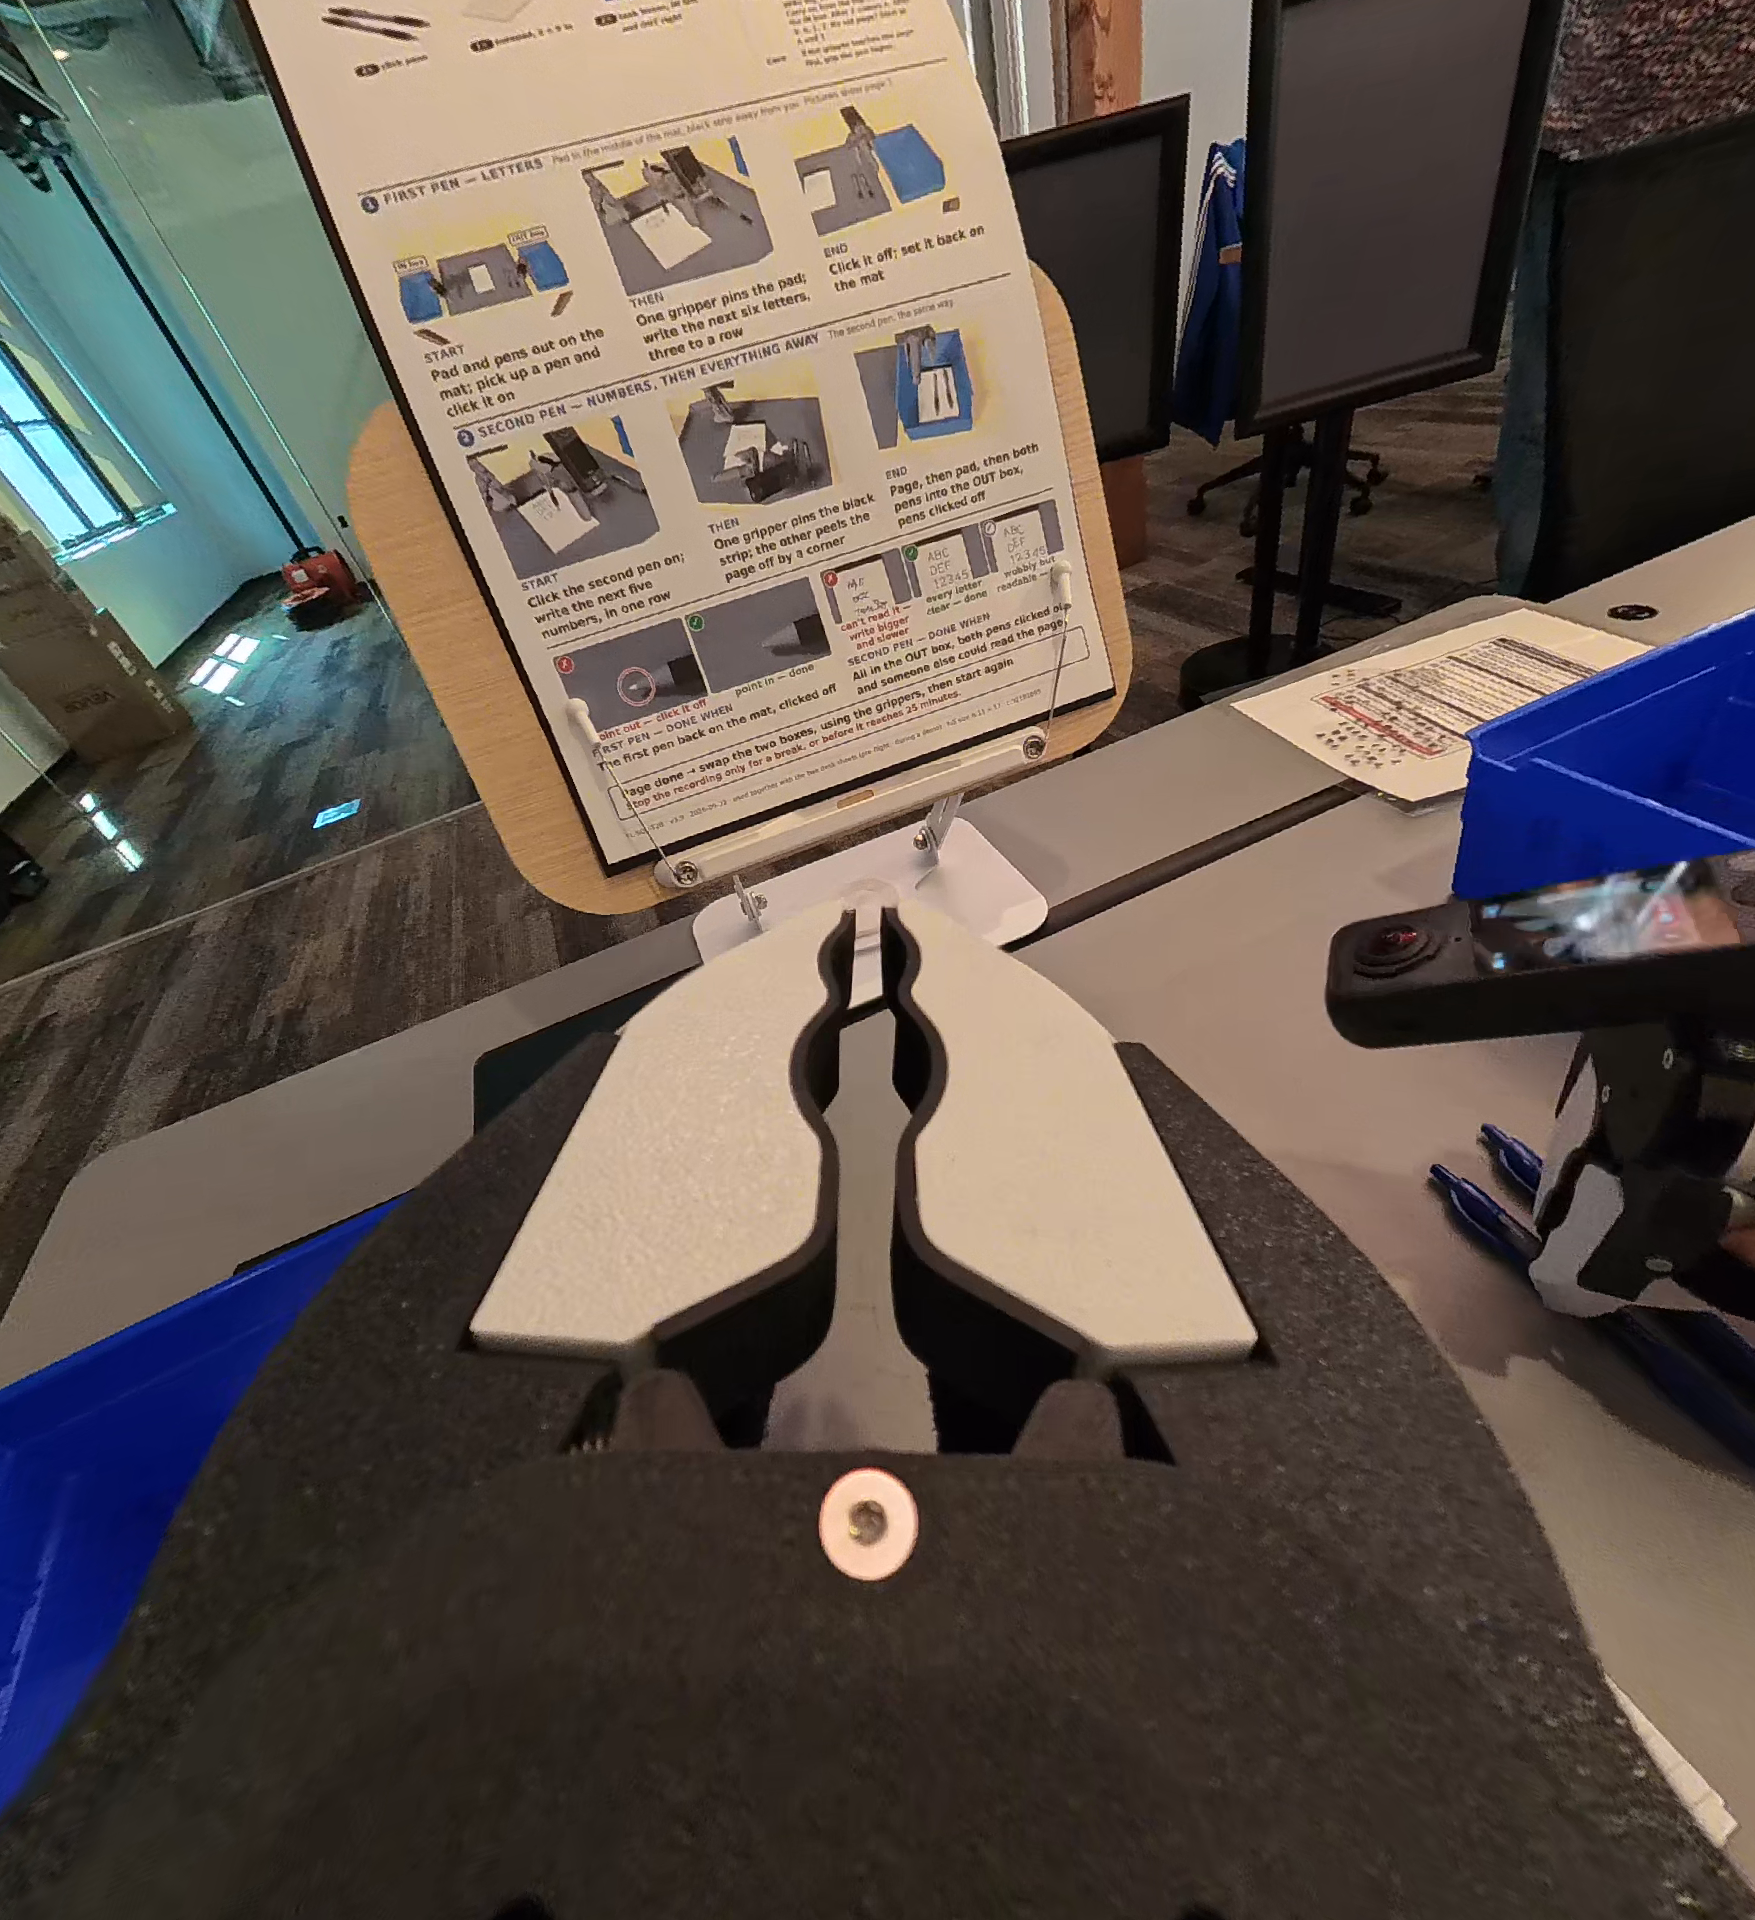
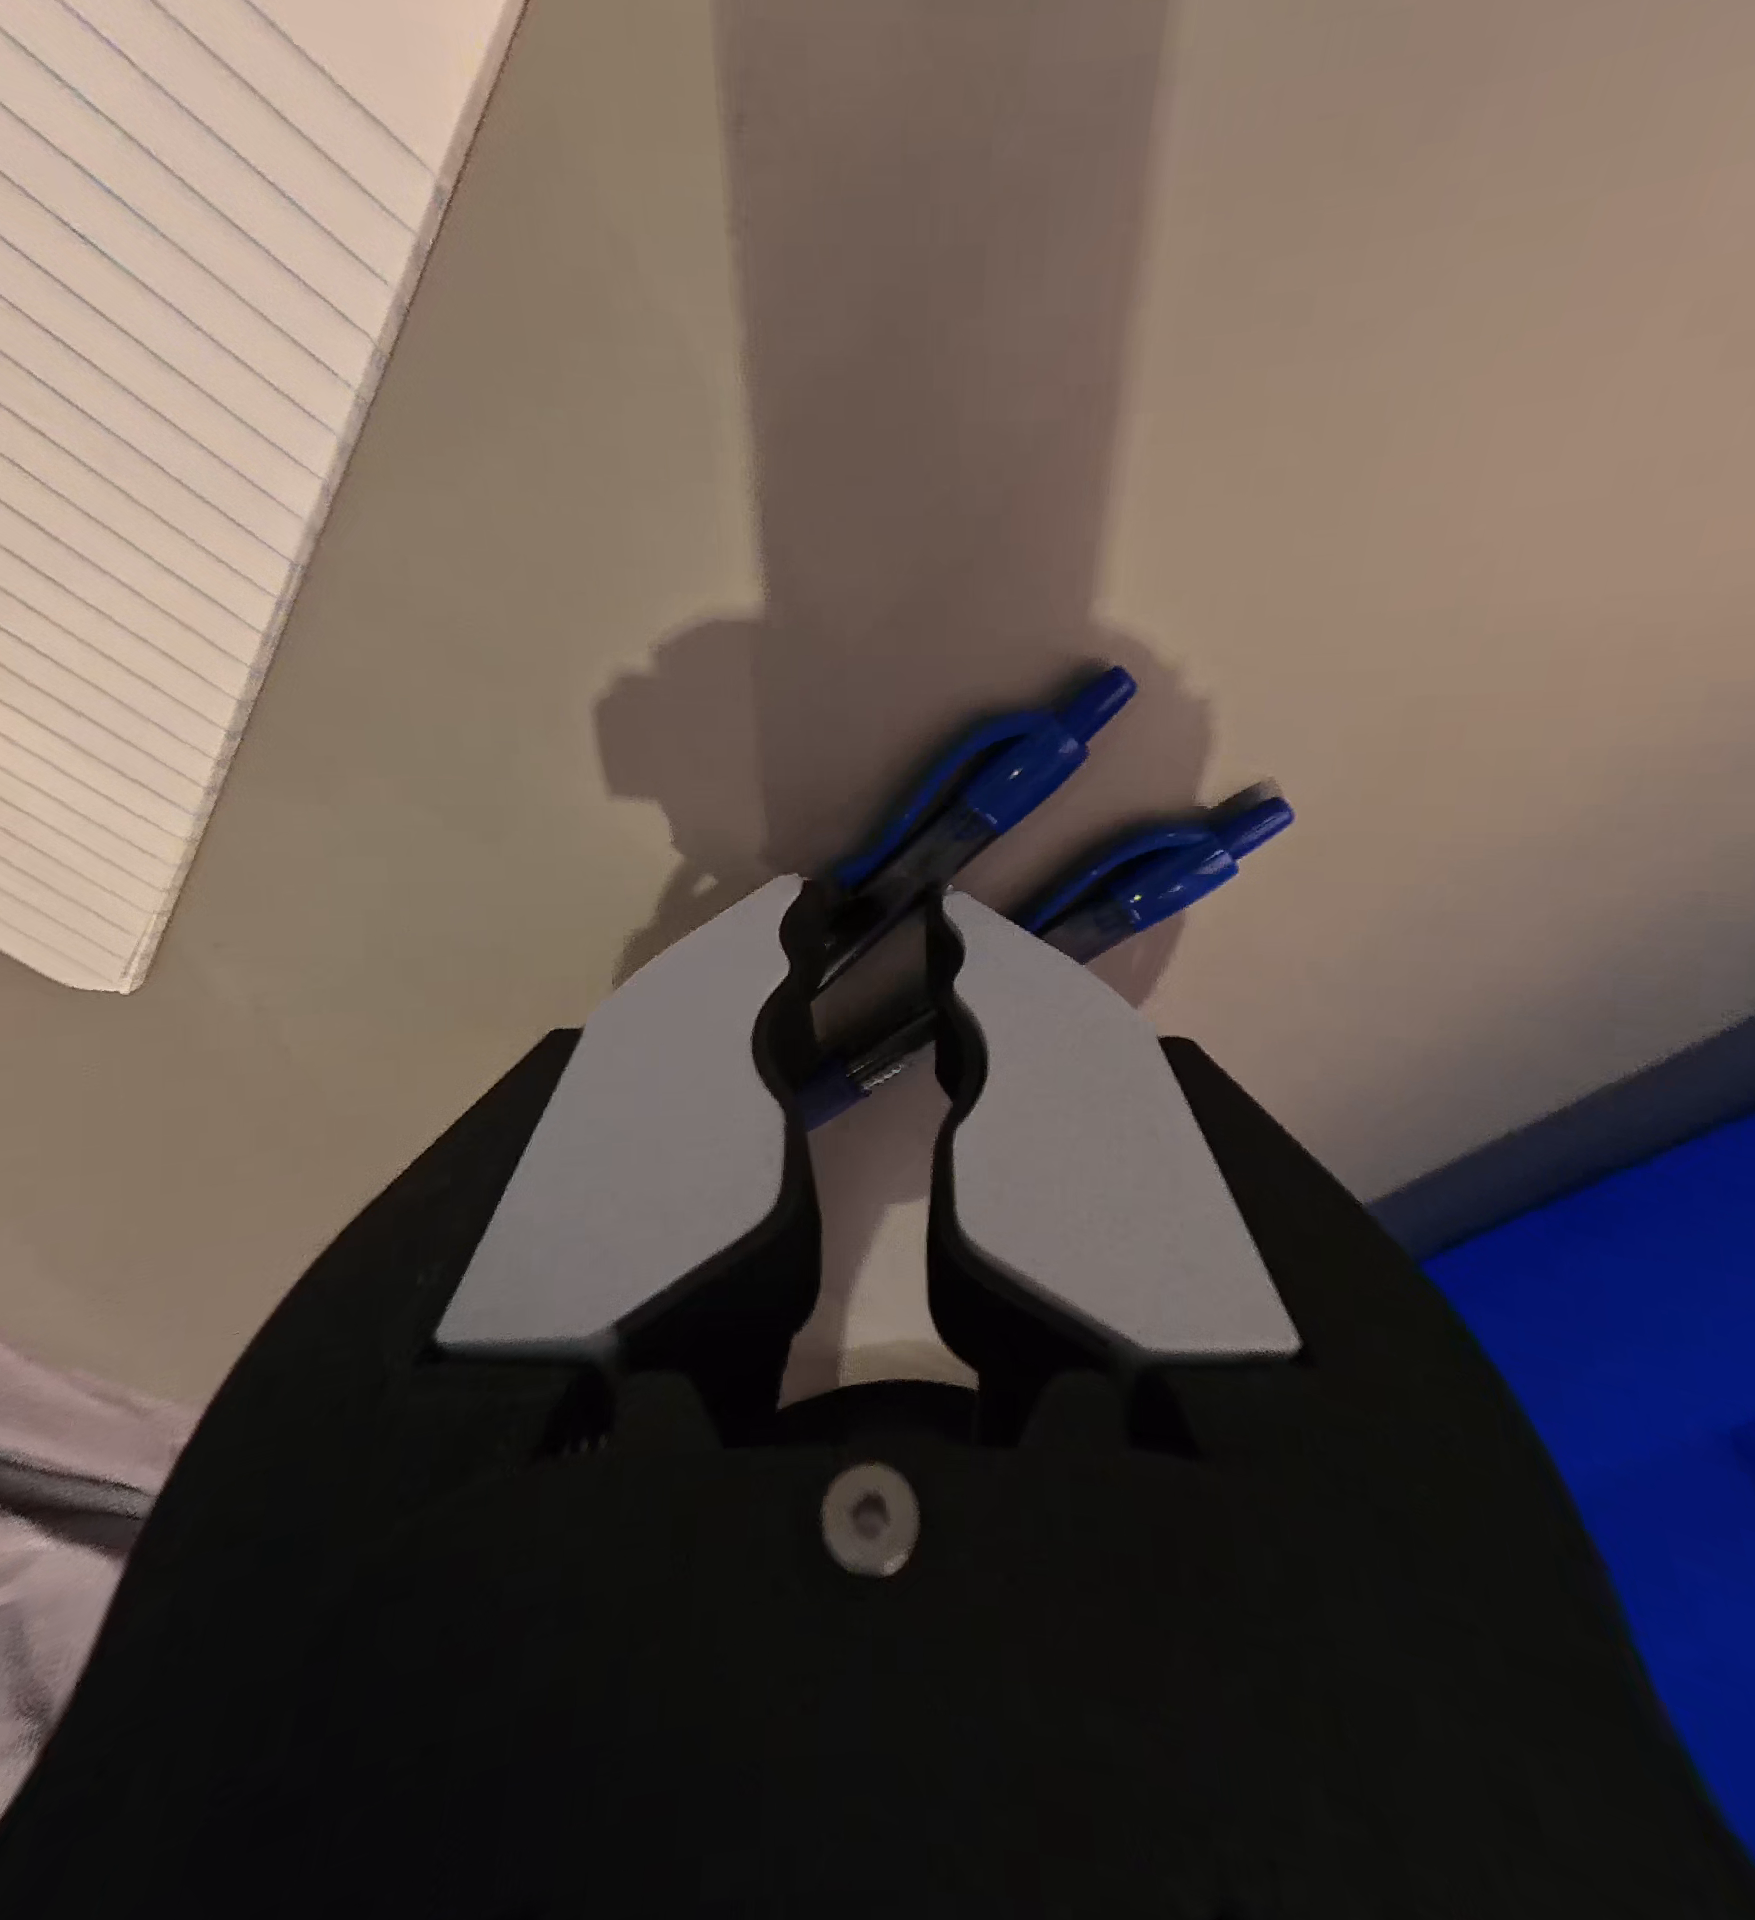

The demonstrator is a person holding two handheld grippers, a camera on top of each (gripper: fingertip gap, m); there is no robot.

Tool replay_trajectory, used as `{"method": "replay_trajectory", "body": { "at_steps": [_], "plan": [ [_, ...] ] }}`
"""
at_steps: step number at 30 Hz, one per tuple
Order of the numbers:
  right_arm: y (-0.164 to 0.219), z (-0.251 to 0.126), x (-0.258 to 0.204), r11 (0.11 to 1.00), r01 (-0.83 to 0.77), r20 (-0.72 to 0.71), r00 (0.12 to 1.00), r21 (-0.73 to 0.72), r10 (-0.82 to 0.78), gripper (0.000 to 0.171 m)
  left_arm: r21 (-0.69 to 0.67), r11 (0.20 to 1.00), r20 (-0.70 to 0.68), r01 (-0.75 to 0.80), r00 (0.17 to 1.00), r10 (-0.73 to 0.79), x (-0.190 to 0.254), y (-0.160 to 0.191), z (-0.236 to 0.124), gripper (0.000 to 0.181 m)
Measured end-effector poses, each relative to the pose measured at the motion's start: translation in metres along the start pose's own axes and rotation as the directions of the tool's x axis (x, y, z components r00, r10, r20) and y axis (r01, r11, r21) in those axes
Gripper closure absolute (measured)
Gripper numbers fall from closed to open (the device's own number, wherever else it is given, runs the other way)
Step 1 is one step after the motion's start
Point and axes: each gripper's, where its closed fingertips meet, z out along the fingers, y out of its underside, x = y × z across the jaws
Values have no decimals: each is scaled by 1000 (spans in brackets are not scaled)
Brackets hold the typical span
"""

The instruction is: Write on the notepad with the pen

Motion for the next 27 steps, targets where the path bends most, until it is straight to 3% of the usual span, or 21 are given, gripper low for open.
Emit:
{"method": "replay_trajectory", "body": {
  "at_steps": [15,27],
  "plan": [
    [-3,1,-8,998,58,-44,997,-25,-59,157,-60,998,14,-2,1000,3,-5,18,12,177],
    [-4,0,-9,999,42,10,999,-7,-42,158,14,999,53,38,998,-39,-28,2,-12,177]
  ]
}}
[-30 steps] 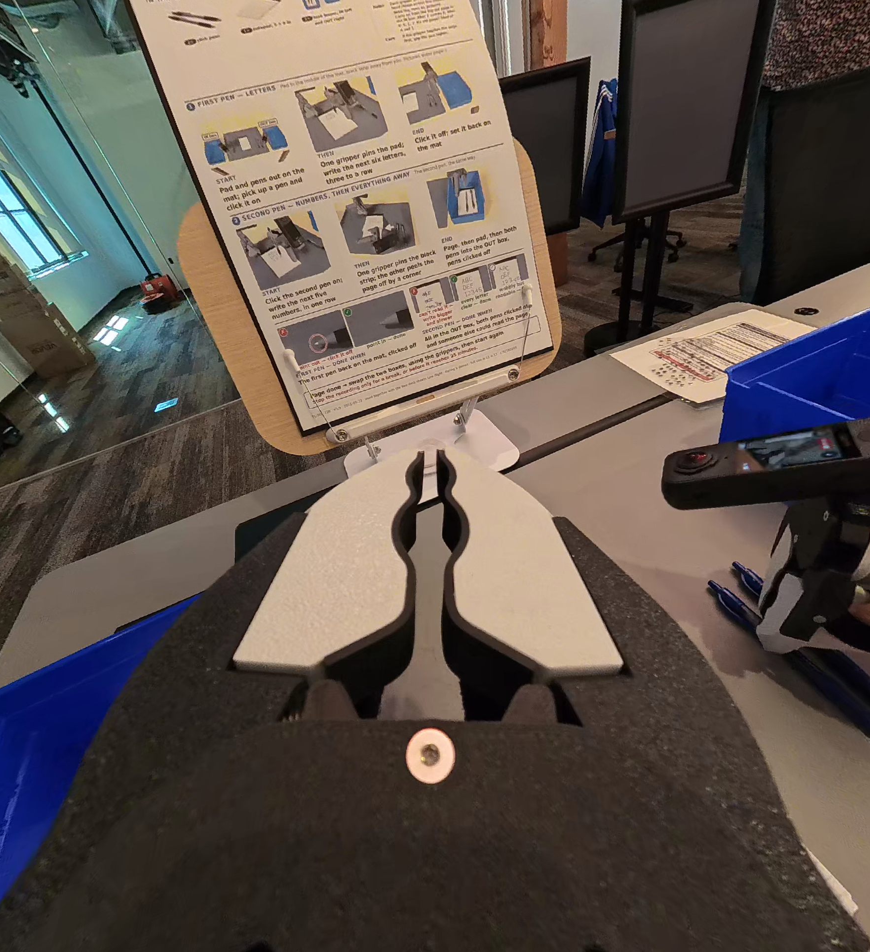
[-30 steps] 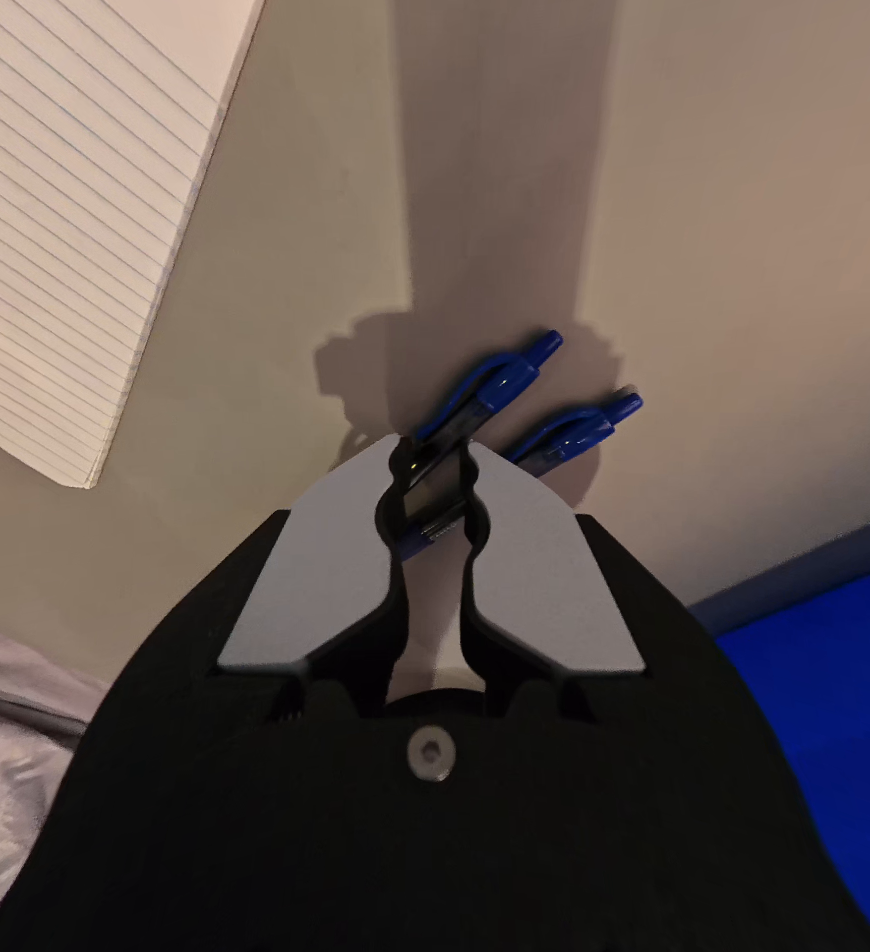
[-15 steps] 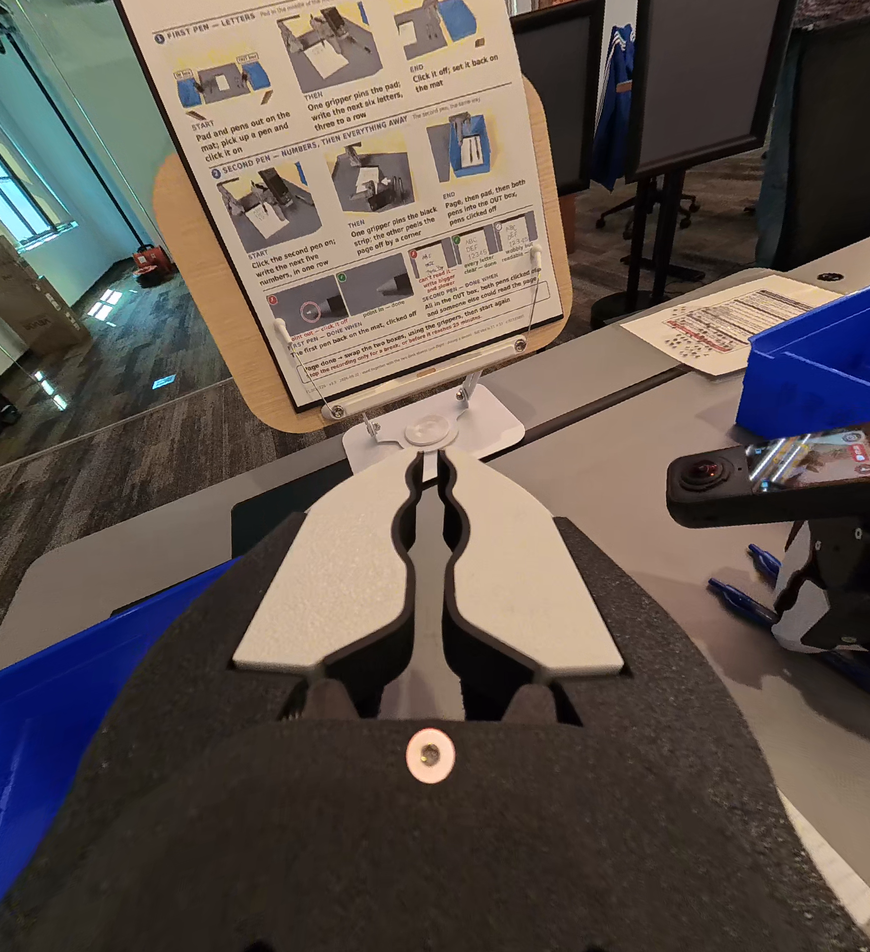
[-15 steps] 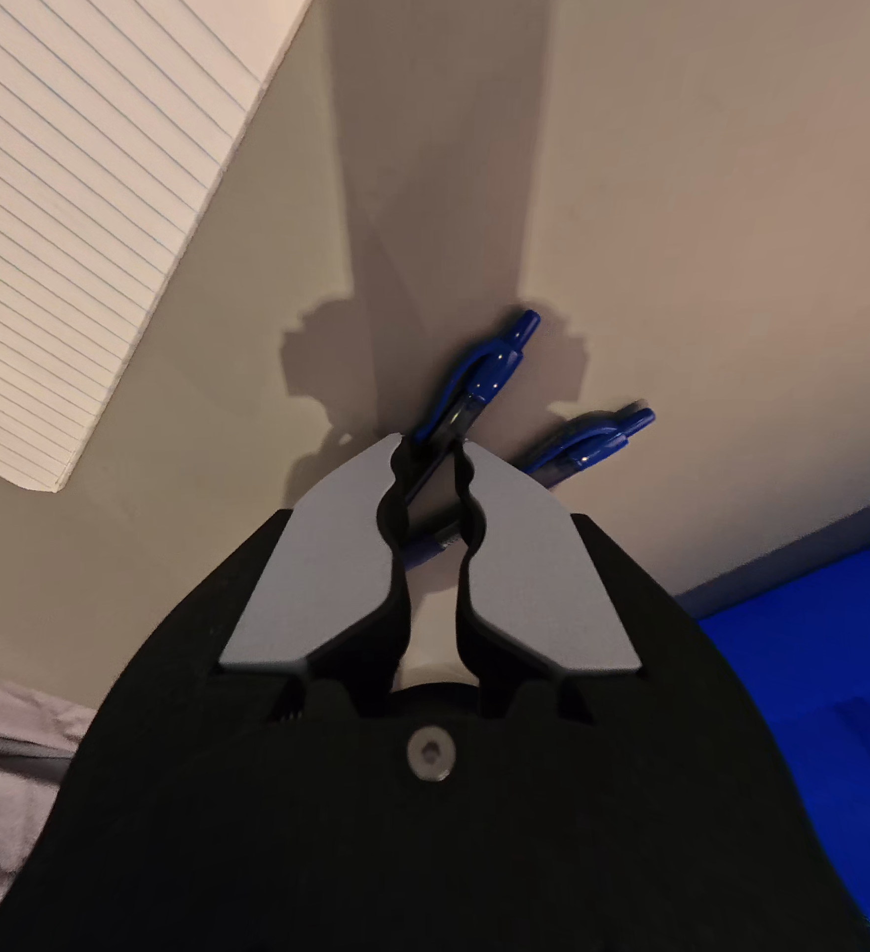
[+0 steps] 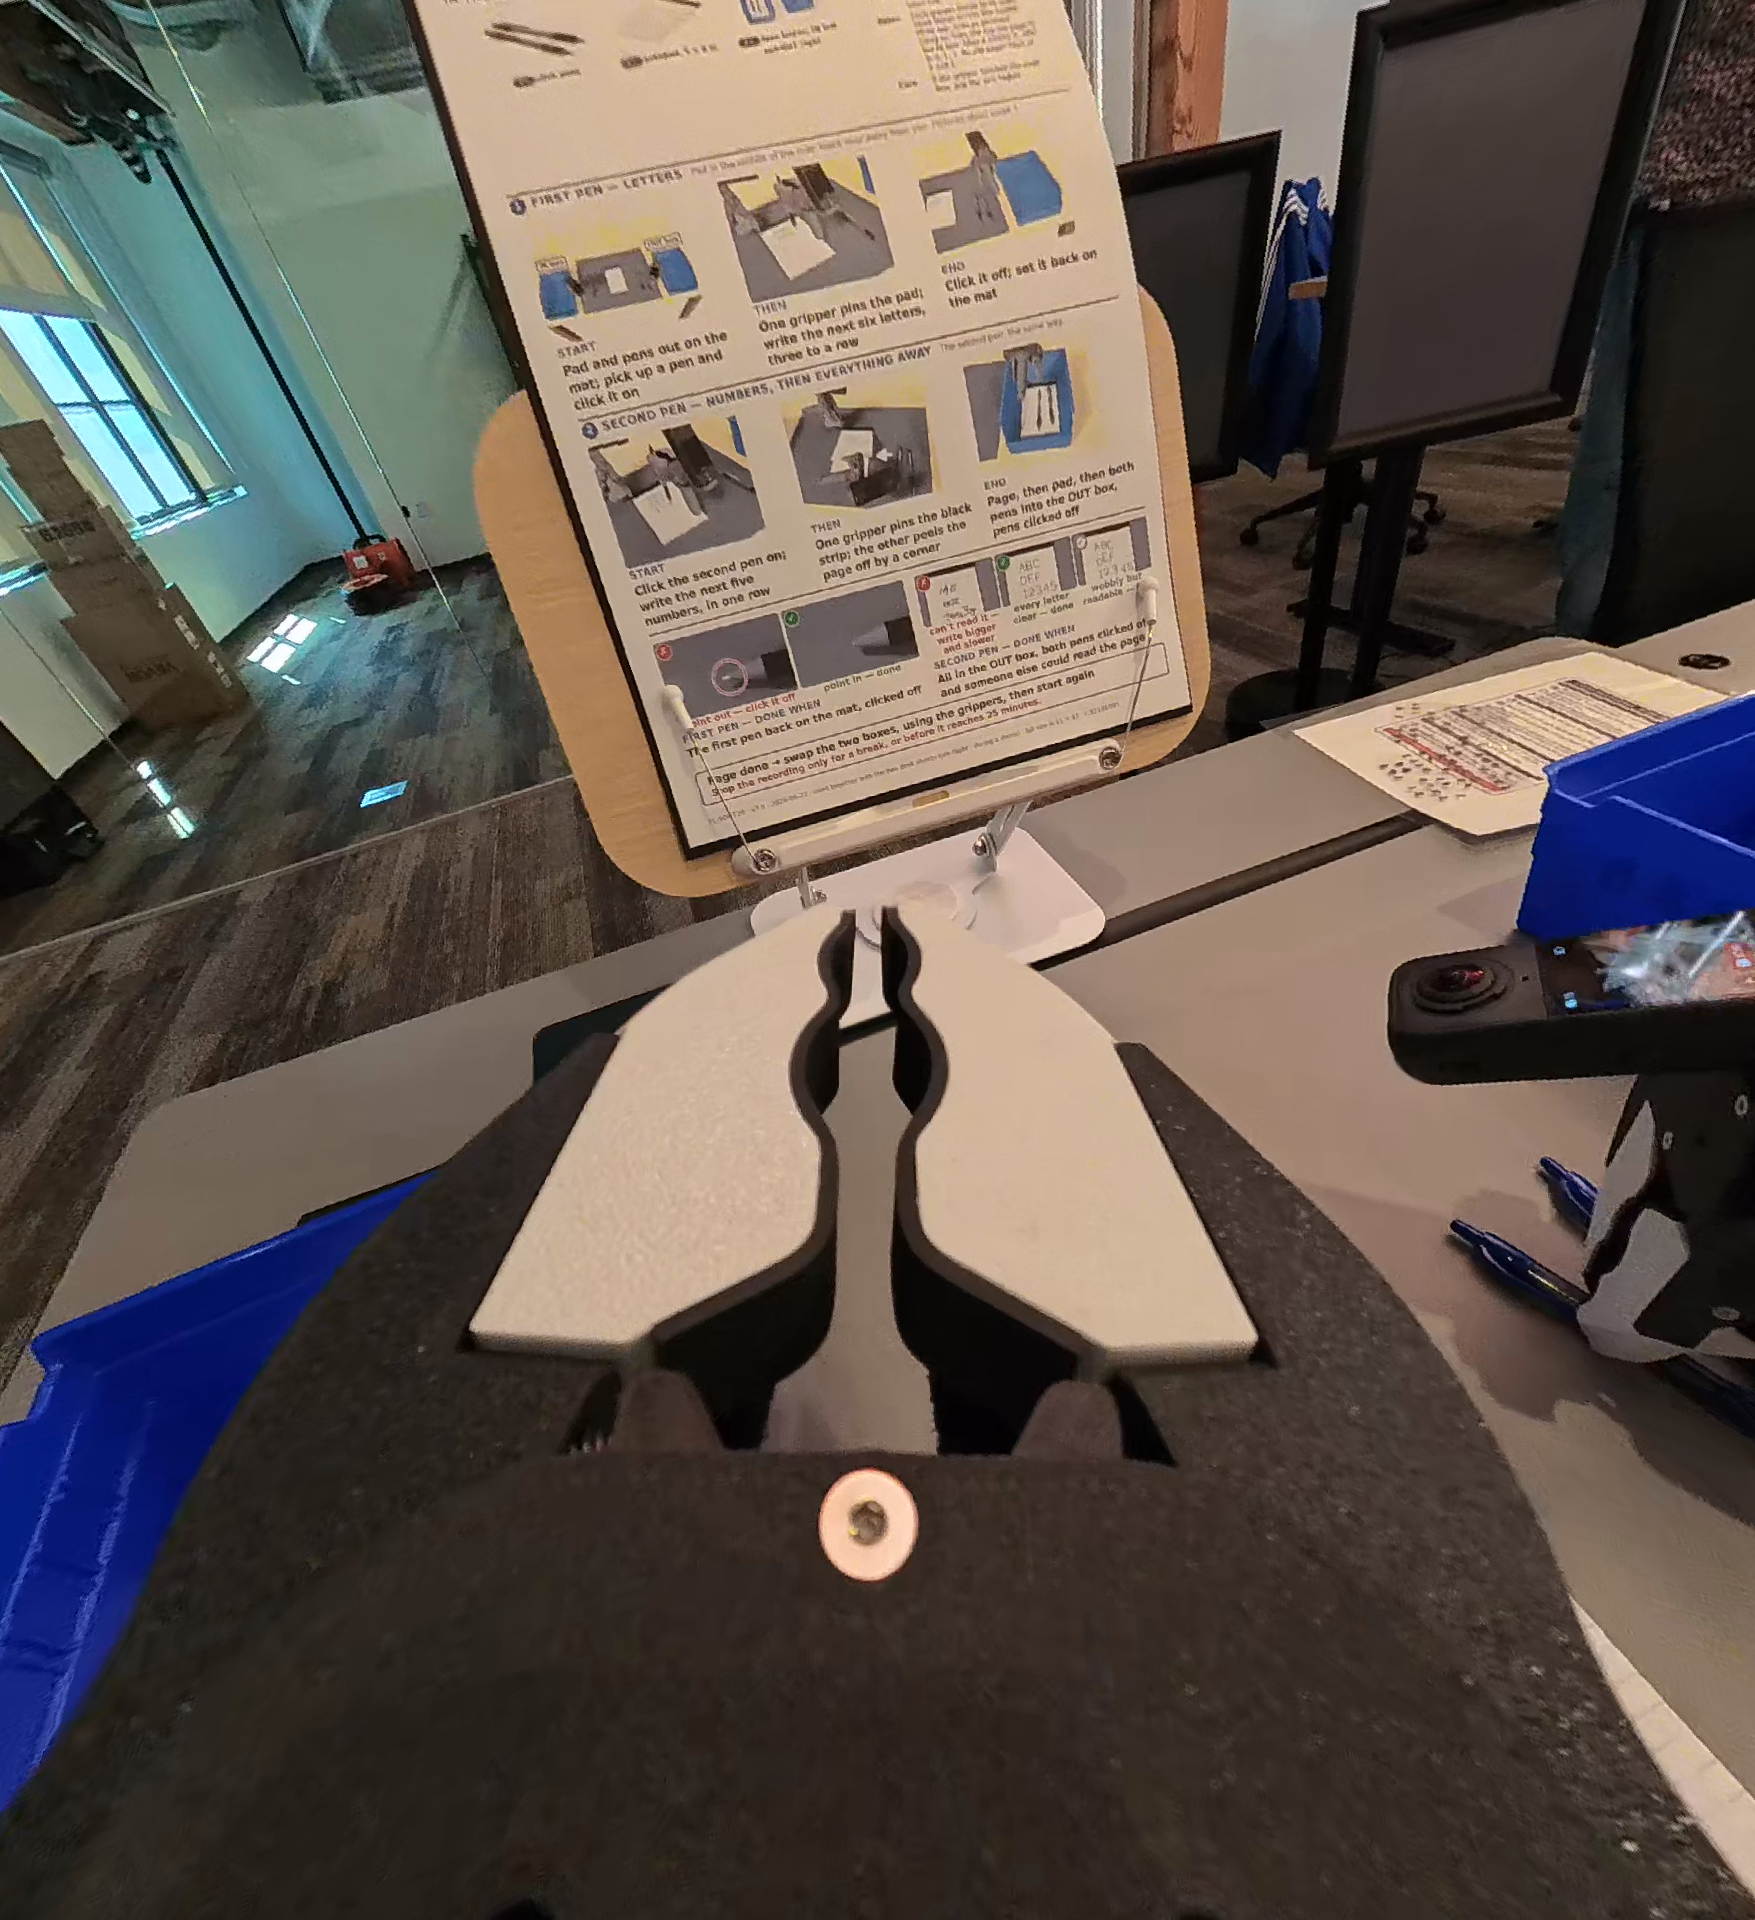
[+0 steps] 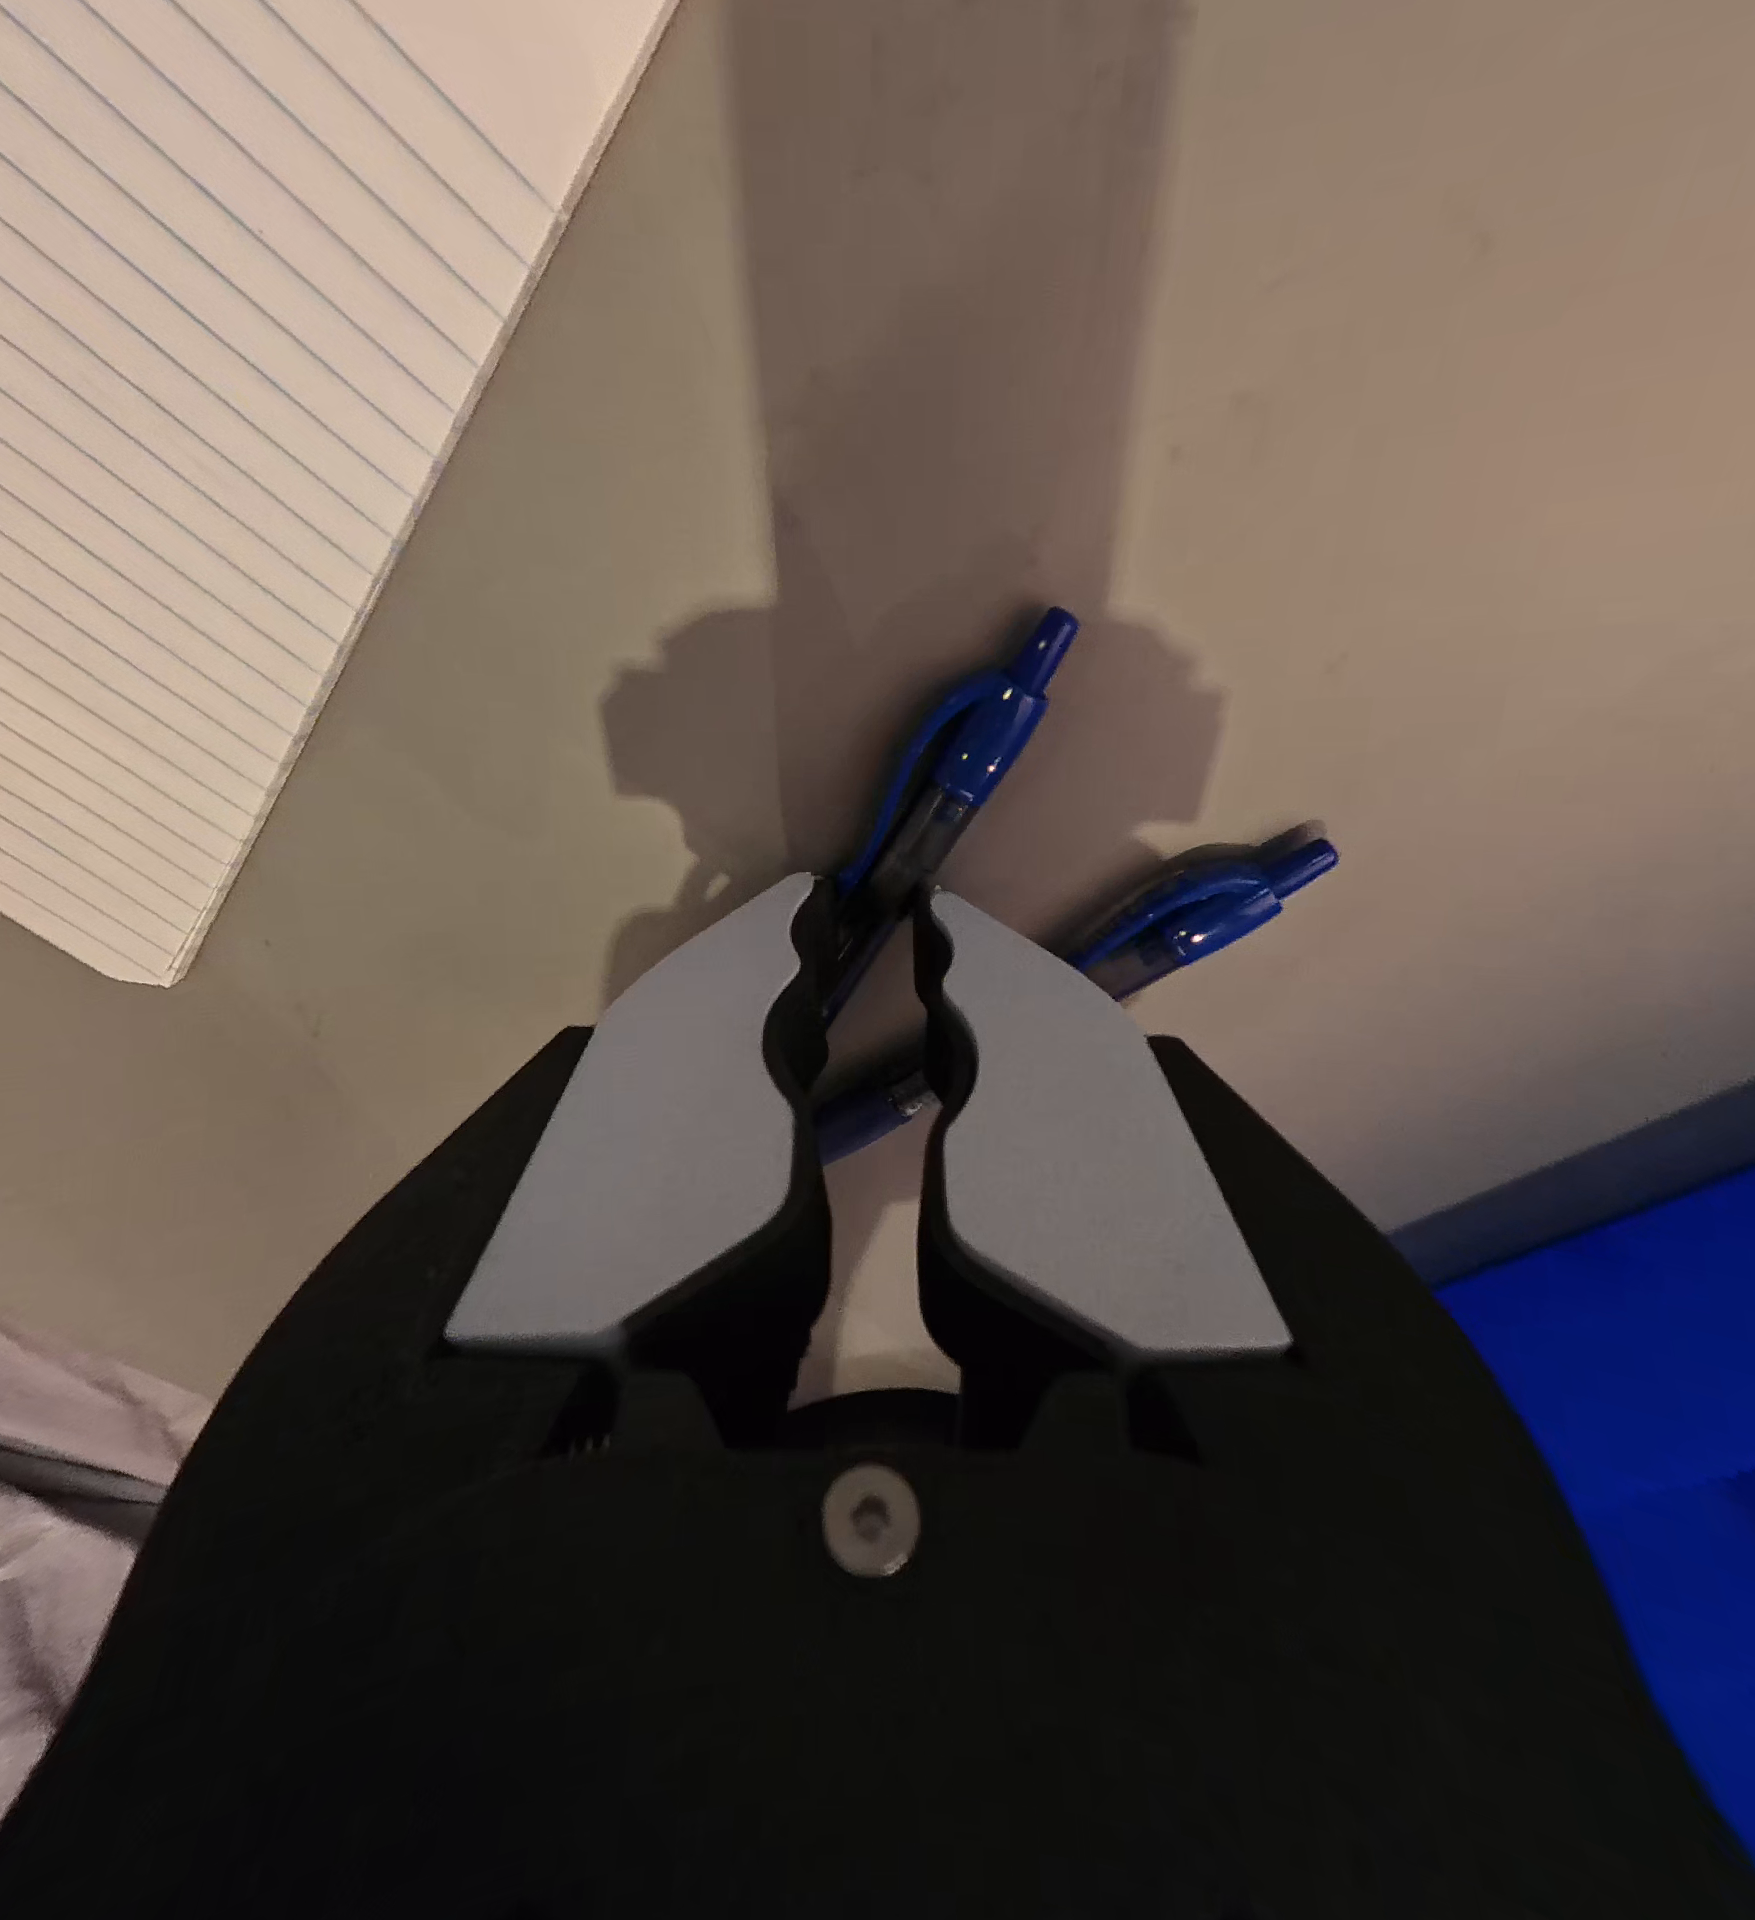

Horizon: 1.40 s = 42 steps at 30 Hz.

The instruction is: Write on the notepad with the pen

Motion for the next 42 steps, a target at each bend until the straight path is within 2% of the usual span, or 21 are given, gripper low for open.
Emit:
{"method": "replay_trajectory", "body": {
  "at_steps": [8,14,19,23,27,31,34,35,37,42],
  "plan": [
    [-8,-1,-4,999,-12,90,996,51,7,158,-29,1000,-27,-4,1000,3,5,8,8,177],
    [-18,-3,-11,993,-21,223,975,117,-6,158,-57,998,-45,-23,999,20,12,17,17,175],
    [-31,-17,-15,975,-34,294,955,218,-33,159,-71,997,-96,1,995,-8,20,24,24,169],
    [-44,-44,-13,932,-53,320,945,359,-69,159,-99,995,-163,16,986,-32,33,32,31,160],
    [-59,-91,-10,822,-62,315,938,566,-146,159,-83,990,-359,118,923,-140,65,28,33,151],
    [-66,-158,-11,600,-36,238,935,799,-261,159,-122,952,-646,280,706,-290,115,16,21,146],
    [-60,-204,-14,419,-15,159,937,908,-311,158,-138,936,-763,325,567,-310,144,6,10,145],
    [-58,-216,-14,368,-17,140,940,930,-310,158,-134,939,-781,315,550,-296,152,6,8,144],
    [-53,-234,-18,290,-7,105,941,957,-323,158,-102,962,-787,255,571,-235,166,8,9,142],
    [-45,-254,-26,203,14,58,937,979,-344,159,-22,991,-772,133,627,-101,191,10,9,137]
  ]
}}
